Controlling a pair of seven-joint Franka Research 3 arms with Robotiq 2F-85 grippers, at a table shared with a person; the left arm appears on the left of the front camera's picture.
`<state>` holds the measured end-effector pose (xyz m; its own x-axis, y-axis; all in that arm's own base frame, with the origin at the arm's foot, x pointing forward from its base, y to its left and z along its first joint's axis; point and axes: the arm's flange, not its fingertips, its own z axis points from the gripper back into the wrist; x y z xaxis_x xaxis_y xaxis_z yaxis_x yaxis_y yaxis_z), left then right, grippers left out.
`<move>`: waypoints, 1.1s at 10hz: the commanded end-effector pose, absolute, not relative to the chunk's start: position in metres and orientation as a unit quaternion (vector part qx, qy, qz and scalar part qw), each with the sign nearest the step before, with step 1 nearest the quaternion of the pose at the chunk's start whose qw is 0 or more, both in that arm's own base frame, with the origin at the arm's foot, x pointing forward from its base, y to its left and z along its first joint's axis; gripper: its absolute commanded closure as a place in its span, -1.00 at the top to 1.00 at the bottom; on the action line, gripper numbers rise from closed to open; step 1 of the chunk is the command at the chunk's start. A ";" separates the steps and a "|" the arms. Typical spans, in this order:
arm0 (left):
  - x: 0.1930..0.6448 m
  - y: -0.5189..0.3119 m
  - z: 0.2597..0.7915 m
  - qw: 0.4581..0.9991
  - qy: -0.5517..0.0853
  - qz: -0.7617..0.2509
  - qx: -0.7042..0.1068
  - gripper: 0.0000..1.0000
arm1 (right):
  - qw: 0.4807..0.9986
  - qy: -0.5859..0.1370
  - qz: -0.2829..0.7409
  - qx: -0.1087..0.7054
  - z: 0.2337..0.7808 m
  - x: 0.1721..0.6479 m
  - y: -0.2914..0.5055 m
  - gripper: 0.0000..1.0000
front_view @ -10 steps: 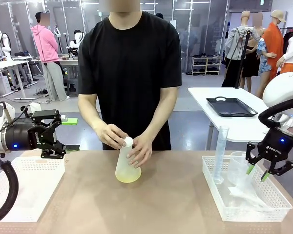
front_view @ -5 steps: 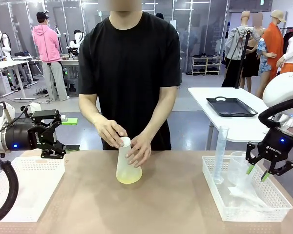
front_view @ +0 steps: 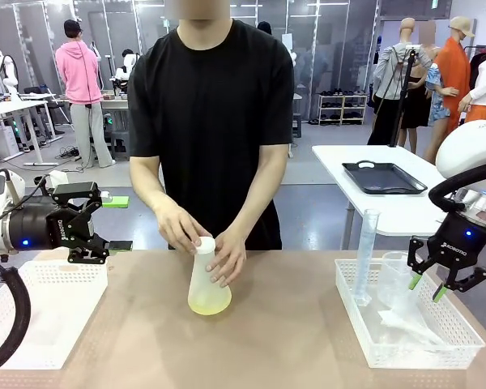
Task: Prepare the solutions needed for the experiment.
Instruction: When the human places the Big flask in the center of the table, pick up the Big flask and place it in the left Organizing basket.
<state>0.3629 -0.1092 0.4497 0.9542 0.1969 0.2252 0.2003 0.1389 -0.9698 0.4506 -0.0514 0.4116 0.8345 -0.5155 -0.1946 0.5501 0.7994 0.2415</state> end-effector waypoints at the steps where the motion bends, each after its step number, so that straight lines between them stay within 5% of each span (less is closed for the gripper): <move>1: 0.363 -0.108 0.451 0.740 -0.154 -0.003 -0.655 1.00 | 0.946 0.061 -0.282 0.146 0.411 0.451 -0.051 -0.11; 6: 0.363 -0.108 0.451 0.740 -0.154 -0.003 -0.655 1.00 | 0.957 0.023 -0.203 0.206 0.449 0.430 -0.028 -0.10; 8: 0.363 -0.108 0.451 0.740 -0.154 -0.003 -0.655 1.00 | 0.949 -0.006 -0.106 0.298 0.490 0.404 -0.012 -0.10; 11: 0.363 -0.108 0.451 0.740 -0.154 -0.003 -0.655 1.00 | 0.876 0.053 -0.128 0.462 0.511 0.394 -0.014 -0.10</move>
<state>0.3628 -0.1092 0.4496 0.9542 0.1967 0.2252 0.2002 0.1389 -0.9699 0.3922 -0.0034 0.5281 0.9659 -0.2305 -0.1180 0.2422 0.6434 0.7262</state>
